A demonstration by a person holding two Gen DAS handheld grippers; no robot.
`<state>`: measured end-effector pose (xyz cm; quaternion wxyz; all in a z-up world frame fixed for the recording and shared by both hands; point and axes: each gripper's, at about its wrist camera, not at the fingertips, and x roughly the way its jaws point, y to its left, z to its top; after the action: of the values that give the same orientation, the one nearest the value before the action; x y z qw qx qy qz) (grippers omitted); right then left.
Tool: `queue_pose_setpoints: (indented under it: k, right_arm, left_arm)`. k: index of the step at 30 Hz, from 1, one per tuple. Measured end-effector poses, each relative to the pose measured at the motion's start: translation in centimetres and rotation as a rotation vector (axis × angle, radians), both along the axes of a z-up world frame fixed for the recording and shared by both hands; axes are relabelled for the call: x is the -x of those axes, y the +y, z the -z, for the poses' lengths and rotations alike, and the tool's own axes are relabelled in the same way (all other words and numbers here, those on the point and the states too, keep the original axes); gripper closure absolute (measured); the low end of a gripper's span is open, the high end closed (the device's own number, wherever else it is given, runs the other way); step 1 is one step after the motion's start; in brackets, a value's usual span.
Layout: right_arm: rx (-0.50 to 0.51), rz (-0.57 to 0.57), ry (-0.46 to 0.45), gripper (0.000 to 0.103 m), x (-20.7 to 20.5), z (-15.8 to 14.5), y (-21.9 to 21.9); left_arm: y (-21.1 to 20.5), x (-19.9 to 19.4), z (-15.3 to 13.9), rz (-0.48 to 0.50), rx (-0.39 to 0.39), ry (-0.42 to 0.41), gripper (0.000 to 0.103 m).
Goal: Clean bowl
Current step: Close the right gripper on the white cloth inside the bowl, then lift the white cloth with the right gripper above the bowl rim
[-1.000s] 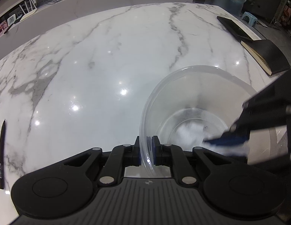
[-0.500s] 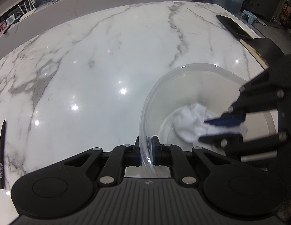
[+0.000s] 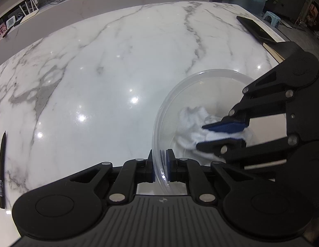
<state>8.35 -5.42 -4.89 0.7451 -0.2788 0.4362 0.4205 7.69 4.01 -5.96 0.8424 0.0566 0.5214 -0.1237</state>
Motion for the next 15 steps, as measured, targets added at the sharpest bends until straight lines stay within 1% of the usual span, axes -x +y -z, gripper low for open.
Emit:
queue_pose_setpoints:
  k: [8,15]
  right_arm:
    - [-0.066,0.025,-0.031,0.091,0.0,-2.0,-0.3]
    - [-0.175,0.082,-0.078,0.091,-0.5,-5.0,-1.8]
  left_arm:
    - [0.3,-0.1,0.0,-0.018,-0.001,0.001,0.095]
    - [0.3,-0.1,0.0,-0.017,-0.004,0.000,0.095]
